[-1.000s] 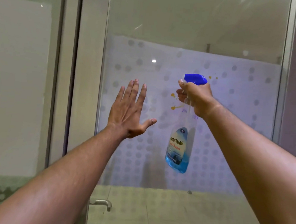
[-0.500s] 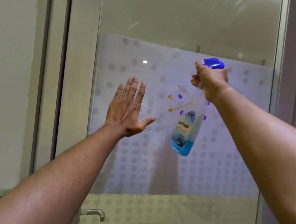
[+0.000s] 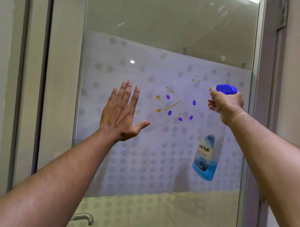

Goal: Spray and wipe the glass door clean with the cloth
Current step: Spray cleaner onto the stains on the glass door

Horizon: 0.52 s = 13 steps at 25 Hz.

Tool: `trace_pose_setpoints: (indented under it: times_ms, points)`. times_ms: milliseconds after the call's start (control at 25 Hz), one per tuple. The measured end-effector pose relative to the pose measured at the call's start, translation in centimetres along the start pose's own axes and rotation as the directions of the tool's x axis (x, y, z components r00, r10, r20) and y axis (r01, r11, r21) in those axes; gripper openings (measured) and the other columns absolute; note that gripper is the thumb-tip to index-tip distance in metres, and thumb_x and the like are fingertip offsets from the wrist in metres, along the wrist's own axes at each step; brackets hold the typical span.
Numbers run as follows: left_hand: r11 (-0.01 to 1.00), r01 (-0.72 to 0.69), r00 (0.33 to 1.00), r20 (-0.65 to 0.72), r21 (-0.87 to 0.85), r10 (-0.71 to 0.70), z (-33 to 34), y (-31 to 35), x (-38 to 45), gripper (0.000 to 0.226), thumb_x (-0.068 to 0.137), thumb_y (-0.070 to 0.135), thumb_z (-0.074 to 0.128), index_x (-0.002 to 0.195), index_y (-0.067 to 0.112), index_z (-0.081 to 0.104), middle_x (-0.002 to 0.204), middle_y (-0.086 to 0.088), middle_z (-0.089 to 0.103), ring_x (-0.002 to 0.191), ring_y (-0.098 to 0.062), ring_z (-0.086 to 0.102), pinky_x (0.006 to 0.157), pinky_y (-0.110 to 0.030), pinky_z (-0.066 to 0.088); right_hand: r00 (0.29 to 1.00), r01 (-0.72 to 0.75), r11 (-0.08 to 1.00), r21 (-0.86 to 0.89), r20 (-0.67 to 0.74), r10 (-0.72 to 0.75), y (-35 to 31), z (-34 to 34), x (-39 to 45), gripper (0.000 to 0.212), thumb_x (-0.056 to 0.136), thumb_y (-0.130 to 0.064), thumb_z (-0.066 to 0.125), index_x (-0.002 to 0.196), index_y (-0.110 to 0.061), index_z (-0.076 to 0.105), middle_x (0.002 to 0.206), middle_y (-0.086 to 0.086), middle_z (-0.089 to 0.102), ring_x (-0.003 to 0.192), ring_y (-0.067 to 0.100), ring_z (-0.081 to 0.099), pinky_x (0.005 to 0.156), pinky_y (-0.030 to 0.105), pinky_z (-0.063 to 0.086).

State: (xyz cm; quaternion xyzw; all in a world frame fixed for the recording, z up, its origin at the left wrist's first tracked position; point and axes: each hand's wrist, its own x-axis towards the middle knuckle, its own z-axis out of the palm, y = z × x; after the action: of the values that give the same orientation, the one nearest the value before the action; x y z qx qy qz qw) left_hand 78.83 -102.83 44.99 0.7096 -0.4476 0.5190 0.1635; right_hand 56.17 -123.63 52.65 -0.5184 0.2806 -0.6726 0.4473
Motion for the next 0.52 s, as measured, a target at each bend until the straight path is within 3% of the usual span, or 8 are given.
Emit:
trace_pose_setpoints:
  times_ms: [200, 360, 520]
  points:
    - [1.000, -0.011, 1.000, 0.025, -0.024, 0.012, 0.1, 0.4, -0.9, 0.106, 0.075, 0.077, 0.016, 0.153, 0.009, -0.007, 0.161, -0.019, -0.004, 0.150, -0.030, -0.008, 0.121, -0.047, 0.001, 1.000, 0.006, 0.999, 0.036, 0.016, -0.006, 1.7, 0.6, -2.4, 0.052, 0.078, -0.029, 0.081, 0.106, -0.017, 0.039, 0.107, 0.015, 0.069, 0.071, 0.015, 0.072, 0.059, 0.028, 0.060]
    - [0.998, -0.024, 0.999, 0.037, -0.050, 0.026, 0.0, 0.4, -1.8, 0.105, 0.077, 0.077, 0.017, 0.153, 0.010, -0.008, 0.161, -0.019, -0.005, 0.150, -0.030, -0.009, 0.121, -0.047, 0.001, 0.997, -0.029, 0.999, 0.021, 0.067, 0.028, 2.8, 1.6, -4.7, 0.057, 0.078, -0.029, 0.081, 0.115, -0.013, 0.042, 0.109, 0.017, 0.069, 0.073, 0.016, 0.073, 0.066, 0.031, 0.063]
    - [0.997, -0.029, 0.997, 0.064, -0.070, 0.034, -0.1, 0.4, -3.2, 0.104, 0.078, 0.077, 0.020, 0.153, 0.010, -0.008, 0.161, -0.019, -0.005, 0.149, -0.030, -0.009, 0.121, -0.047, 0.001, 0.991, -0.060, 0.997, 0.042, 0.120, 0.054, 3.4, 2.5, -7.6, 0.057, 0.077, -0.027, 0.082, 0.111, -0.020, 0.036, 0.108, 0.014, 0.067, 0.079, 0.017, 0.074, 0.069, 0.033, 0.063]
